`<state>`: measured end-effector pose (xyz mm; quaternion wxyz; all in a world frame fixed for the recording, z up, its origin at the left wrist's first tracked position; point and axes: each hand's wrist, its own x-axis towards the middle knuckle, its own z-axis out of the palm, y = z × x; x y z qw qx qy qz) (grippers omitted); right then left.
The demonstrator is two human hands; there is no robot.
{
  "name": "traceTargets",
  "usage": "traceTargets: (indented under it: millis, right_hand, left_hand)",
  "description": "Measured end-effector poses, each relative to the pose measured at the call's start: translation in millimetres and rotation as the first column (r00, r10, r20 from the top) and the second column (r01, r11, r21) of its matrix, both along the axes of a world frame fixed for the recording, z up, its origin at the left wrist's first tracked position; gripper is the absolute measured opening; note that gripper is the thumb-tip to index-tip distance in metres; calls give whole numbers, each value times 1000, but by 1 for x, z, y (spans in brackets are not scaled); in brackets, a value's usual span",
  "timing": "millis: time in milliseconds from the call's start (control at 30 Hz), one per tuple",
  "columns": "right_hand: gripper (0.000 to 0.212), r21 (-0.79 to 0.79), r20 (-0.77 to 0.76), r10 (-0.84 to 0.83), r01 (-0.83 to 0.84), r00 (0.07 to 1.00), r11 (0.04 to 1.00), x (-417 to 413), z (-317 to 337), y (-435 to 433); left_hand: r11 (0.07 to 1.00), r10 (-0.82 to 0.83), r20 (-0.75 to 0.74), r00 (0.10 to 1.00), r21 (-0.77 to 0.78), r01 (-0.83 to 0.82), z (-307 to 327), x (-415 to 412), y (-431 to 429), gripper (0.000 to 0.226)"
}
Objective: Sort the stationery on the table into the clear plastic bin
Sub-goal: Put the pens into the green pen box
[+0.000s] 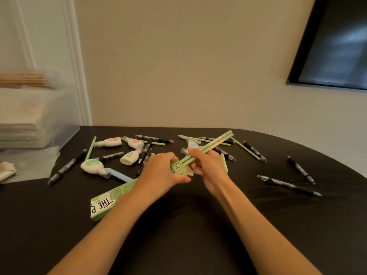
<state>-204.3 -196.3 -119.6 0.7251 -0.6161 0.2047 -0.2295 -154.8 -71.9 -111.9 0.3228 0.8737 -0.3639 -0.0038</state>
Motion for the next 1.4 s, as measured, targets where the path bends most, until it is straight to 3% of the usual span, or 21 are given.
traceTargets:
  millis: [100, 167, 333, 433, 533, 600, 700, 833, 900, 1000, 1100, 1200, 1233, 1300, 1400]
  right_hand:
    - [35, -157, -220, -3, -32, 975, 987, 2, -6, 1]
    - [32, -134, -230, -22, -9, 973, 991, 3, -7, 7]
    - [28, 255, 13, -301, 288, 954, 923, -6, 2, 2]
    - [23, 124, -39, -226, 229, 973, 965, -13, 5, 0]
    - [20, -83, -224, -8, -11, 975, 996, -13, -1, 7]
    - [24, -102, -265, 76, -106, 961, 989, -10, -4, 11]
    - [36, -60, -188, 83, -95, 979, 994, -7, -3, 11]
    - [56, -13, -157, 197, -201, 968, 979, -13, -3, -2]
    - [64, 2, -104, 168, -169, 980, 986, -17, 1, -19]
    - [52, -70, -97, -75, 68, 993, 995, -20, 12, -61]
    - [26, -366, -258, -338, 232, 905, 901, -15, 11, -119]
    - [20, -781, -327, -556, 113, 765, 614, -9, 2, -166]
    - [18, -846, -342, -598, 39, 725, 531, -4, 2, -180]
    - [18, -885, -397, -625, -100, 672, 455, 3, 1, -193]
    - [27, -863, -483, -629, -211, 609, 458, 16, -1, -213]
  left_hand:
    - [997, 79, 7, 997, -19, -79, -4, 1, -1, 57]
    - [992, 119, 6, 993, -28, -119, -5, 0, -1, 60]
    - [991, 136, 16, 991, -7, -135, -6, -4, -2, 63]
    - [992, 129, 13, 992, 7, -129, -6, -7, -5, 59]
    - [990, 123, 46, 991, 67, -126, -4, -8, -12, 55]
    - [984, 137, 72, 988, 109, -144, -4, -8, -15, 53]
    - [978, 182, 77, 980, 86, -188, -5, -3, -17, 53]
    - [981, 184, 110, 977, 34, -189, -7, 1, -23, 44]
    - [985, 160, 144, 976, 35, -167, -7, 3, -33, 41]
    - [987, 155, 159, 975, 27, -161, -1, 11, -54, 39]
    - [992, 116, 153, 981, 41, -123, 8, 19, -86, 40]
    - [993, 82, 179, 981, 70, -96, 16, 21, -110, 39]
    - [993, 73, 186, 980, 81, -90, 19, 25, -124, 39]
    - [992, 64, 199, 978, 96, -85, 21, 27, -137, 37]
    - [989, 58, 272, 961, 114, -92, 22, 37, -157, 35]
